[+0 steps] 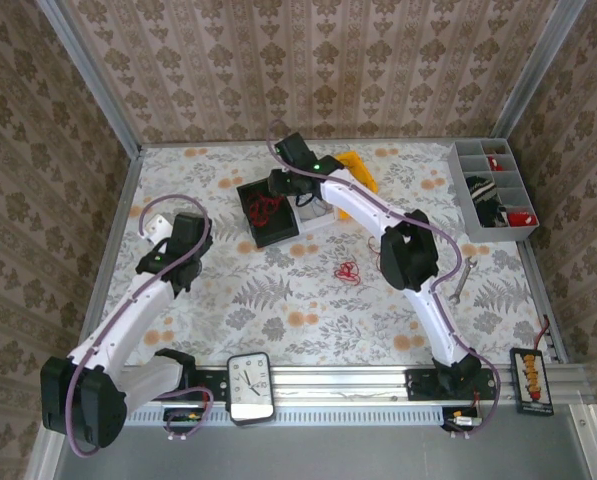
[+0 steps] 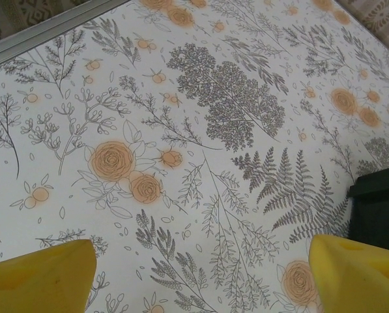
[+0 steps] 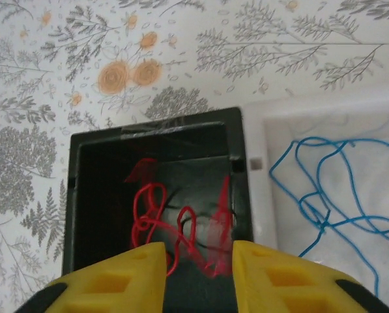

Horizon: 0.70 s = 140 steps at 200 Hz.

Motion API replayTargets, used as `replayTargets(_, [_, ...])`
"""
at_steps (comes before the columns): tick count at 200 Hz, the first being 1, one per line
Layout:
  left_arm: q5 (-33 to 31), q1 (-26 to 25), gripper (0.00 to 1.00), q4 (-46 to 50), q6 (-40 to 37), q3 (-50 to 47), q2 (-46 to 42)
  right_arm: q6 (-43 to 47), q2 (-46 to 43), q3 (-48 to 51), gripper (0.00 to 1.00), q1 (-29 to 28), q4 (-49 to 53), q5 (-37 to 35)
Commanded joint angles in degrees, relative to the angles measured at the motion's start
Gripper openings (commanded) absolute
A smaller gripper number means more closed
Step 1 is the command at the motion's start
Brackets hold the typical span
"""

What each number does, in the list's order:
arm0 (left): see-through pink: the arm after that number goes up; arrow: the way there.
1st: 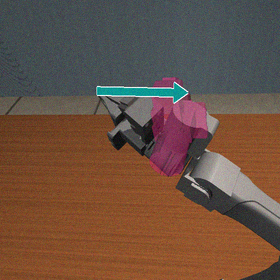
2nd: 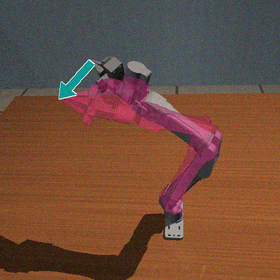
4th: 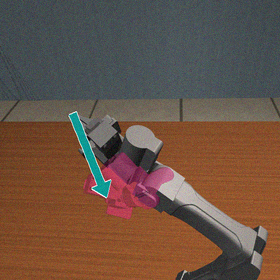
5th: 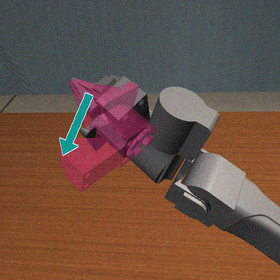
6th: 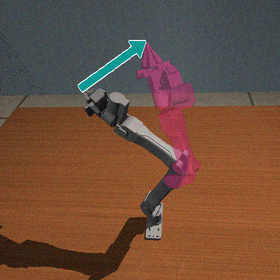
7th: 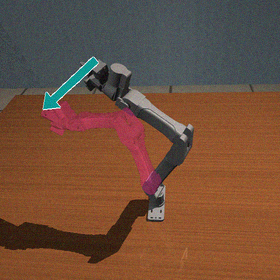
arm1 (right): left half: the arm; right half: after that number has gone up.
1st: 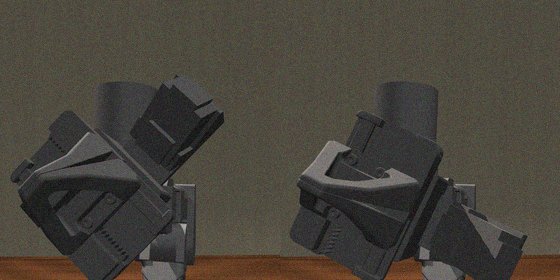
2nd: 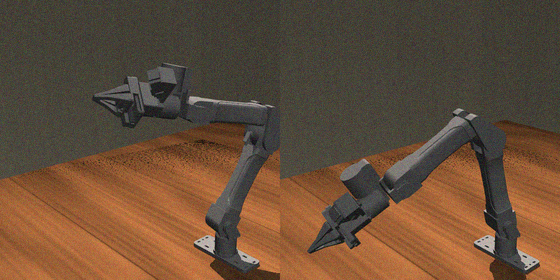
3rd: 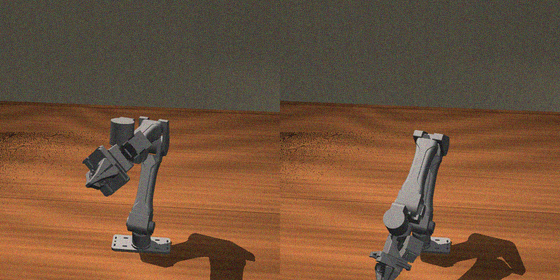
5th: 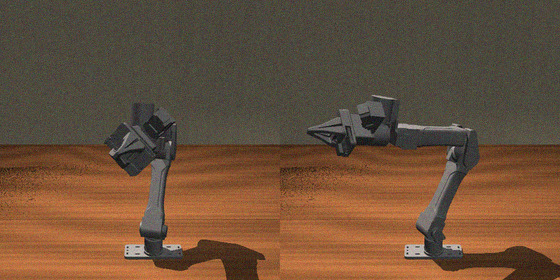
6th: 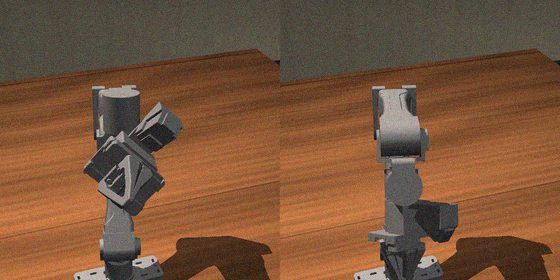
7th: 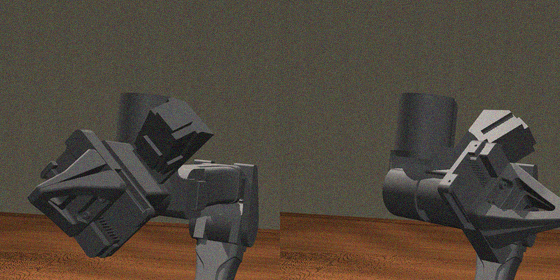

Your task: Untangle the cables

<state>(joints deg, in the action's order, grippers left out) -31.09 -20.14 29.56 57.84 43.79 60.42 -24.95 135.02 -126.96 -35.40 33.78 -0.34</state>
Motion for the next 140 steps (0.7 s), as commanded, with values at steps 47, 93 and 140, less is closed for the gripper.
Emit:
replayTargets(47, [14.52, -1.96, 0.84, -15.17, -12.2, 2.84, 9.66, 1.08, -24.66, 27.24, 0.44, 3.67, -9.39, -3.65])
replayTargets(93, [28.73, -12.28, 0.83, -25.11, -25.67, 8.73, 20.22, -4.26, -40.35, 52.38, 0.45, 8.17, -8.2, -6.36])
replayTargets(140, [45.59, -21.76, 0.82, -23.29, -38.56, 20.15, 33.98, -7.26, -48.87, 65.73, 0.45, 15.28, -4.28, -5.9])
